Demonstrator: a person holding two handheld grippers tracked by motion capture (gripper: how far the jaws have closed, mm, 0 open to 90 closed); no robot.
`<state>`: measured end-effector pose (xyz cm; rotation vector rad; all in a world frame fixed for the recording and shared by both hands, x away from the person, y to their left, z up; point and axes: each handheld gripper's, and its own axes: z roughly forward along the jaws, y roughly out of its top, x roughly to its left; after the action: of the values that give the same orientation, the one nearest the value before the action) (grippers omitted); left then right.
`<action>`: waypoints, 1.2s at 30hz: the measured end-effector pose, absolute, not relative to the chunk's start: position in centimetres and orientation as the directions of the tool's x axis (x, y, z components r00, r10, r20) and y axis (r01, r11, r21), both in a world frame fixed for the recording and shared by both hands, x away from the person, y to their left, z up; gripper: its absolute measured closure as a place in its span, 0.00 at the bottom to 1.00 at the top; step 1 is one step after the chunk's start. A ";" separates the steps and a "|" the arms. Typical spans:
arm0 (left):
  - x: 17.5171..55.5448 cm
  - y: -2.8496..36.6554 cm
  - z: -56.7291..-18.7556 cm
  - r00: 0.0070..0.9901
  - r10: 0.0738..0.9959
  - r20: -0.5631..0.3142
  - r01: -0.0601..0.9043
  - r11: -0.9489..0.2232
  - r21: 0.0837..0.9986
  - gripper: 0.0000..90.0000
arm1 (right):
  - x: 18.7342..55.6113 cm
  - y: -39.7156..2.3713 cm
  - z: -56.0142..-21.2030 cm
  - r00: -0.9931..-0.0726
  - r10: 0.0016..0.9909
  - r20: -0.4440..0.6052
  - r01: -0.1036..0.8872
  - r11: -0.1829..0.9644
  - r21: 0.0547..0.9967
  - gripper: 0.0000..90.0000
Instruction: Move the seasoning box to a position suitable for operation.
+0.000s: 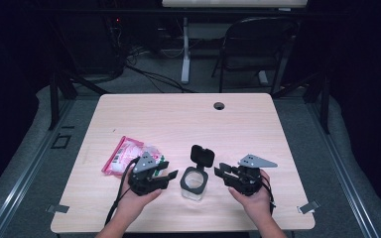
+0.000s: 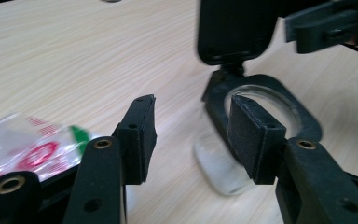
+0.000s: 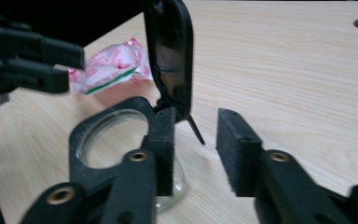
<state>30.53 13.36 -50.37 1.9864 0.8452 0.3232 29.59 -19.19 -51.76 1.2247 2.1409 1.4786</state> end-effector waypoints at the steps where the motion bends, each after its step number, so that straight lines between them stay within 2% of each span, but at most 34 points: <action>1: 30.8 14.1 -50.3 0.722 0.684 -0.105 0.437 -0.332 0.836 0.57 | 29.6 -19.3 -51.8 -0.609 0.760 0.226 0.486 0.132 0.864 0.70; 3: 31.0 15.0 -50.3 0.714 0.692 -0.107 0.443 -0.329 0.834 0.57 | 29.5 -19.7 -52.0 -0.594 0.776 0.212 0.483 0.133 0.865 0.64; 6: 31.5 16.6 -50.1 0.701 0.704 -0.112 0.461 -0.328 0.824 0.58 | 29.5 -20.0 -52.2 -0.583 0.784 0.215 0.484 0.122 0.866 0.62; 14: 32.4 21.5 -48.5 0.629 0.766 -0.129 0.466 -0.239 0.852 0.61 | 29.2 -21.1 -52.4 -0.551 0.806 0.215 0.486 0.101 0.868 0.62; 19: 32.9 23.6 -48.9 0.582 0.800 -0.147 0.503 -0.212 0.838 0.61 | 29.2 -21.5 -52.6 -0.536 0.815 0.223 0.490 0.085 0.868 0.61; 23: 33.2 23.8 -49.8 0.594 0.785 -0.178 0.522 -0.207 0.828 0.56 | 29.4 -21.6 -52.7 -0.529 0.821 0.217 0.491 0.087 0.867 0.60; 30: 33.1 23.1 -51.6 0.615 0.769 -0.172 0.532 -0.244 0.811 0.40 | 29.8 -21.8 -52.9 -0.517 0.831 0.205 0.490 0.091 0.867 0.60; 36: 32.3 21.9 -51.7 0.646 0.742 -0.179 0.528 -0.265 0.807 0.39 | 30.2 -22.0 -52.8 -0.515 0.825 0.233 0.500 0.068 0.863 0.61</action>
<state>32.30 21.88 -51.72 1.9428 0.9976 0.2930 30.19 -21.98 -52.84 1.3262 2.0327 1.4254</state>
